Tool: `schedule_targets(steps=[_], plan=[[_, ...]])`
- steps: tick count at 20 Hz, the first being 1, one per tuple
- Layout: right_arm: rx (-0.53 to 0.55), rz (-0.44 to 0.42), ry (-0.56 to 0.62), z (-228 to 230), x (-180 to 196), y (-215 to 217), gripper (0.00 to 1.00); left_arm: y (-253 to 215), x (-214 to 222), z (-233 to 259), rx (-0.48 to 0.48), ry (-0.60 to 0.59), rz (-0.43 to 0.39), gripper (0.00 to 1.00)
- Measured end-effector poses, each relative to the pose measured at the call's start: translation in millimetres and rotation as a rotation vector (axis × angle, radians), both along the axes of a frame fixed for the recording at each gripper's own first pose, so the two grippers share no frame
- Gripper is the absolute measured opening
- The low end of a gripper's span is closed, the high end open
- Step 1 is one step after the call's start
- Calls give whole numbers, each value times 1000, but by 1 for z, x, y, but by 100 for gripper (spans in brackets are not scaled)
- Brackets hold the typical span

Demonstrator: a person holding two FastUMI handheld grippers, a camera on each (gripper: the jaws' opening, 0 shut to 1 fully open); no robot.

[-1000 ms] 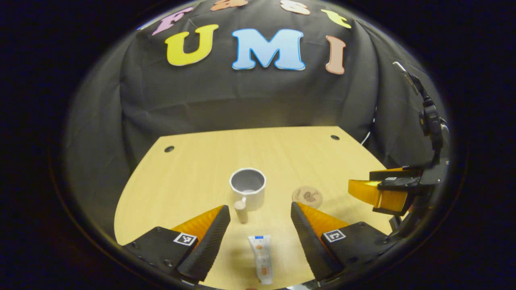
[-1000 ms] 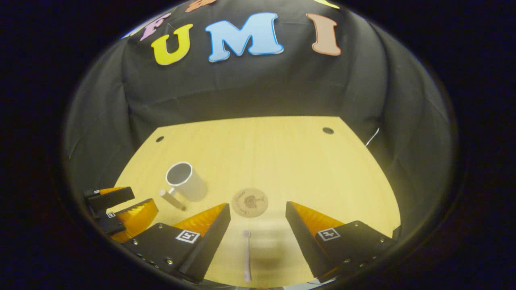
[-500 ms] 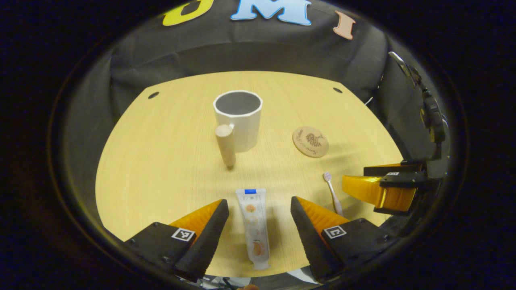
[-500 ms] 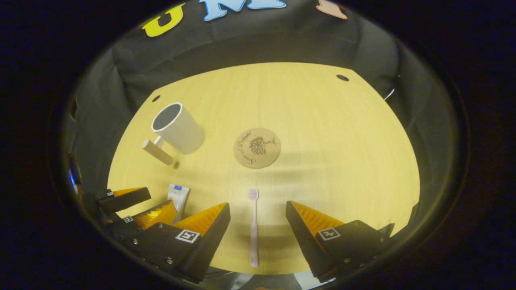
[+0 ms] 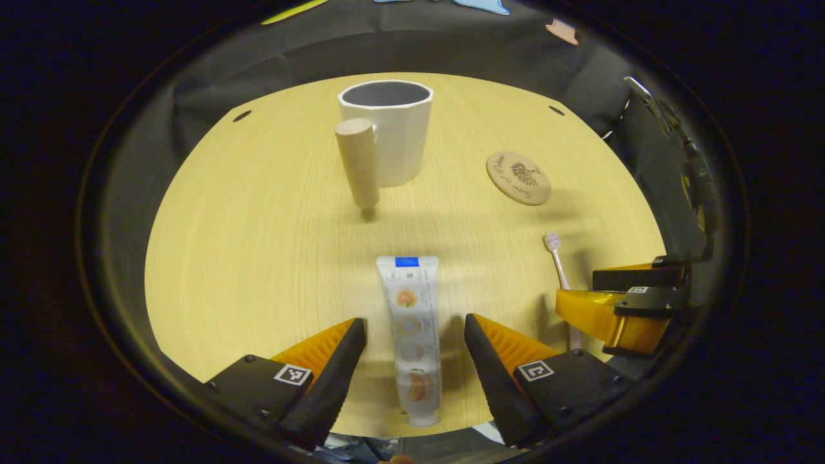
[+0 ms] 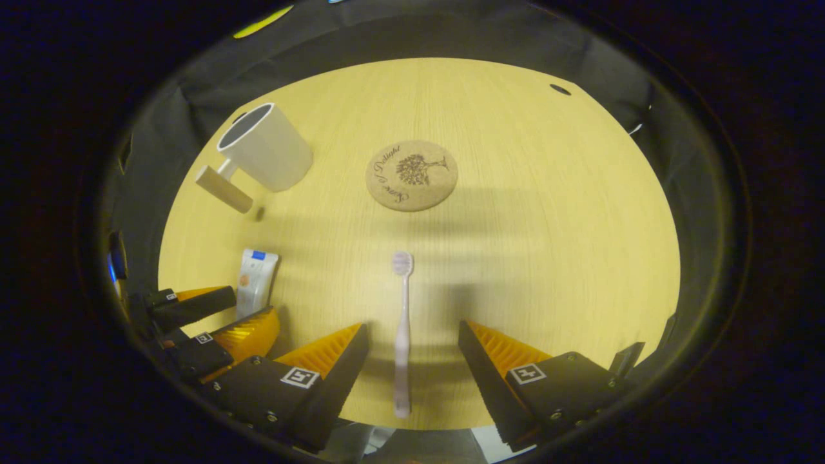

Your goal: Put the toothbrush and toothpaste on the desktop into the cup, then pick up the cup and place it on the coaster on the desktop.

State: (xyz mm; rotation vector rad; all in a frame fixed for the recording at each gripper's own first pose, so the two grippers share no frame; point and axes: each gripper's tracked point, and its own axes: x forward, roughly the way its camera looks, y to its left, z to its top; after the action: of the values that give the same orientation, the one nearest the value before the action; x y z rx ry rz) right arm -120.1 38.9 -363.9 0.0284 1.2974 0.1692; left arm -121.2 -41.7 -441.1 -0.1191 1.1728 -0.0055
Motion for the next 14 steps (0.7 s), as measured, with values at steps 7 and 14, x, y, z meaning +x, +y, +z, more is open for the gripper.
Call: schedule_targets(steps=[7, 14], plan=[[-71, 19, 79, -11, -7, -6, 90, 8, -2, -6, 57, 64, 2, 100], [-104, 2, 197, -11, -2, -8, 81, 10, 4, -5, 66, 95, 21, 92]])
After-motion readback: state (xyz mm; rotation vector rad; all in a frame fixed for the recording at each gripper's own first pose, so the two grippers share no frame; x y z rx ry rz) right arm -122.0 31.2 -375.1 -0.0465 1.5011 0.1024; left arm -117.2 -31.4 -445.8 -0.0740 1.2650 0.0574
